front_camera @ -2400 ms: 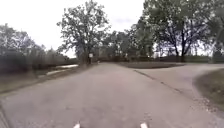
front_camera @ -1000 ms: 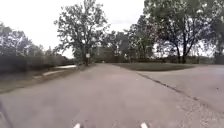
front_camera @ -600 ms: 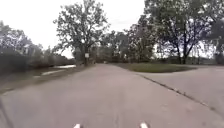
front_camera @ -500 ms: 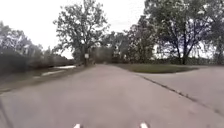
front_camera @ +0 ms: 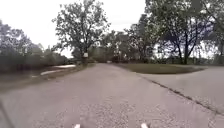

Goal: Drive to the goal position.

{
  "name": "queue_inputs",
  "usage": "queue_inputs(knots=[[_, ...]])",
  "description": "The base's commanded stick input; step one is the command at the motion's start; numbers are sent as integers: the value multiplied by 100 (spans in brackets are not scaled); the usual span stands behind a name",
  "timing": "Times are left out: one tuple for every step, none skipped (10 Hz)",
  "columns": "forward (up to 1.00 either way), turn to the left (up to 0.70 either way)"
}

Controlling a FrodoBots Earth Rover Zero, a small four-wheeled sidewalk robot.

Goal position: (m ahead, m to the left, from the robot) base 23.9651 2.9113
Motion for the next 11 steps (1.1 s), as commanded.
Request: queue_inputs(knots=[[100, 0], [100, 0], [100, 0], [100, 0], [100, 0], [100, 0], [100, 0], [100, 0], [100, 0], [100, 0], [100, 0]])
